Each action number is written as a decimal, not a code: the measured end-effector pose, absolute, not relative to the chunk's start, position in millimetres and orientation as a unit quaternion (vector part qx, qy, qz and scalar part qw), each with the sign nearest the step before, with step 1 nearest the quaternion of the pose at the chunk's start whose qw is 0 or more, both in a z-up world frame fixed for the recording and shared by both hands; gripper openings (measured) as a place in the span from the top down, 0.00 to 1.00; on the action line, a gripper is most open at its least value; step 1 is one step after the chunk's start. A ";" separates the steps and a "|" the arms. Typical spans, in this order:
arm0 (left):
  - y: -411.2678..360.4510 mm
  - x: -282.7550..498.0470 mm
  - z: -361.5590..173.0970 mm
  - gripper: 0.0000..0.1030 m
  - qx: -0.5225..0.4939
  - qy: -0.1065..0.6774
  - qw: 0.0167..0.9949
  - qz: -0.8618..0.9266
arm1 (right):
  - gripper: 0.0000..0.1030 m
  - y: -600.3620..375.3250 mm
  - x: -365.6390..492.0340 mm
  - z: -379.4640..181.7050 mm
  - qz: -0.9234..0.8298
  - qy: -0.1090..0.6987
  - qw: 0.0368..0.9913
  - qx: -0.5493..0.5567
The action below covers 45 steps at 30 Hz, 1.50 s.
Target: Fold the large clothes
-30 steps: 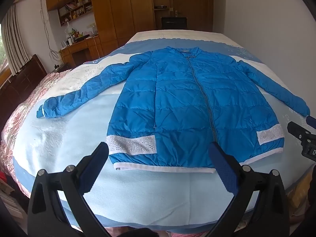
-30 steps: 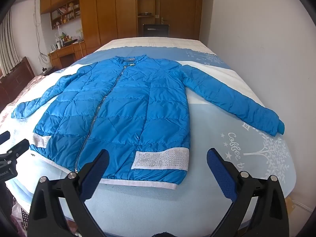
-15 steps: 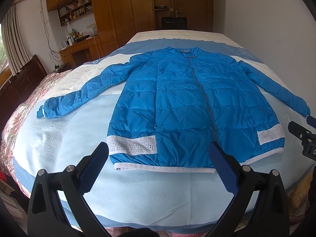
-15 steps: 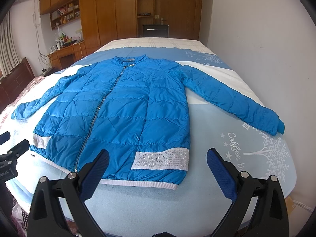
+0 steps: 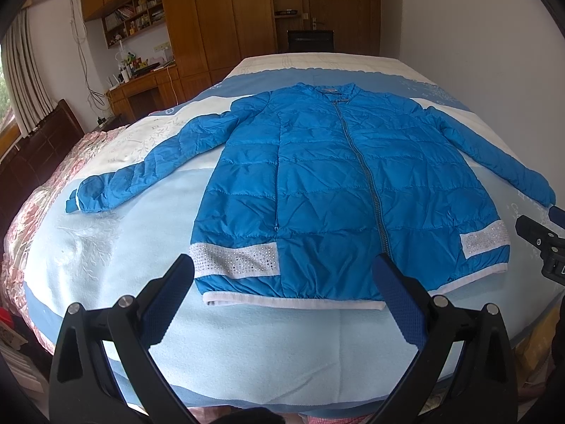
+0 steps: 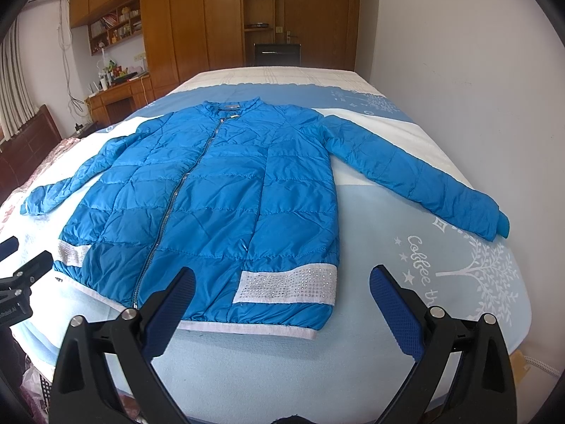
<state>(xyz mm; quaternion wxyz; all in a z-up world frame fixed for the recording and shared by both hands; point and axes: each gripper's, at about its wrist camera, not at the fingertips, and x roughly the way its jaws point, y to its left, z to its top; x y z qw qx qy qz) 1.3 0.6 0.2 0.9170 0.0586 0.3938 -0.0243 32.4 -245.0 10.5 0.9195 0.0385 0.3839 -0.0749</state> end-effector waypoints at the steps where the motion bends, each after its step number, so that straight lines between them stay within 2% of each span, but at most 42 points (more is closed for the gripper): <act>1: 0.5 1.5 0.1 0.03 0.059 0.394 0.917 -0.024 | 0.04 -244.9 32.3 10.6 -0.075 0.384 0.920 0.038; 45: -3.6 2.8 0.0 0.03 0.065 0.395 0.916 -0.020 | 0.04 -248.7 34.6 14.3 -0.075 0.381 0.920 0.041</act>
